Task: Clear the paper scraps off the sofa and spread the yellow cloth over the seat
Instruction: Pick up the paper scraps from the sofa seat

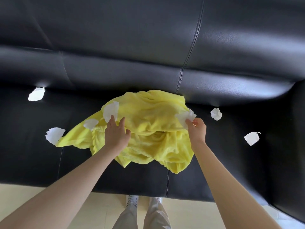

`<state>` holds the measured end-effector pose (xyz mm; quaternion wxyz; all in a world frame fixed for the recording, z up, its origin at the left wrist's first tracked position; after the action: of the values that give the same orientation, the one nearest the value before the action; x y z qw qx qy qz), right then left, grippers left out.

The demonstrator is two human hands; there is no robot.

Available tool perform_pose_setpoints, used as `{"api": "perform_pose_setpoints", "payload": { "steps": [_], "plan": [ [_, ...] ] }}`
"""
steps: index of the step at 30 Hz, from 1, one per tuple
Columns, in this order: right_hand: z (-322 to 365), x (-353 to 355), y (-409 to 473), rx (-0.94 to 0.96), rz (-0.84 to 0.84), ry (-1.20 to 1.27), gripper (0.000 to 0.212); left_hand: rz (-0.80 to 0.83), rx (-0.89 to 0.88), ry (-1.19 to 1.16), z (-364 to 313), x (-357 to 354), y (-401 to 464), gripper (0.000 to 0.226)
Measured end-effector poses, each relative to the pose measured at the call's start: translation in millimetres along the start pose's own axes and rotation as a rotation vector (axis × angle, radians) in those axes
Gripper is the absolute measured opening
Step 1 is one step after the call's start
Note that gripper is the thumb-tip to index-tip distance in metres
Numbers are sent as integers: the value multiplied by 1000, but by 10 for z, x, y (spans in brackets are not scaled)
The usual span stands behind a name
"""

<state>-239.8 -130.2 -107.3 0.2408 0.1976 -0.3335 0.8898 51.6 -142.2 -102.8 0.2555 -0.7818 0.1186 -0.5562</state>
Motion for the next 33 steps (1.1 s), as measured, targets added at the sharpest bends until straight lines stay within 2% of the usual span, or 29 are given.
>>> {"api": "perform_pose_setpoints", "payload": {
  "steps": [5,8,11,13,16,19,21,24,27,30,33],
  "plan": [
    [90,-108,-126,27,121,24,14,-34,2,-41,39,49,40,62],
    [150,-182,-217,15,165,112,17,-108,-26,-64,66,98,37,60],
    [177,-226,-297,-95,163,327,23,-243,-132,-108,-2,182,-19,52],
    [172,-237,-350,-190,155,473,20,-309,-227,-183,-118,228,-80,46],
    [179,-230,-411,-220,161,515,18,-319,-376,-357,-364,248,-166,38],
    [185,-186,-435,-215,176,515,16,-191,-421,-602,-665,138,-254,28],
    [174,-135,-433,-223,185,535,14,-20,-303,-792,-852,-19,-255,26],
    [154,-68,-415,-232,222,621,11,251,-13,-1104,-1108,-209,-227,28],
    [144,3,-401,-180,327,593,9,407,107,-1326,-1313,-288,-273,32],
    [81,92,-378,-129,323,349,22,484,32,-1338,-1459,-359,-321,26],
    [48,204,-329,-52,261,181,18,459,14,-1237,-1561,-442,-306,35]
  ]
}}
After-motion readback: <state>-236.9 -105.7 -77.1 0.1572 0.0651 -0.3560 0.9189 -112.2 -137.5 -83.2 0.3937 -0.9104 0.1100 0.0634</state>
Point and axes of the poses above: each hand's wrist, its own y-axis towards the middle knuckle, its own x-axis out of the back of the hand, z = x × y, the point moved 4 cm from there along y, towards the middle knuckle, and after that the axes turned 4 degrees about -y, right-handed, at the moved point
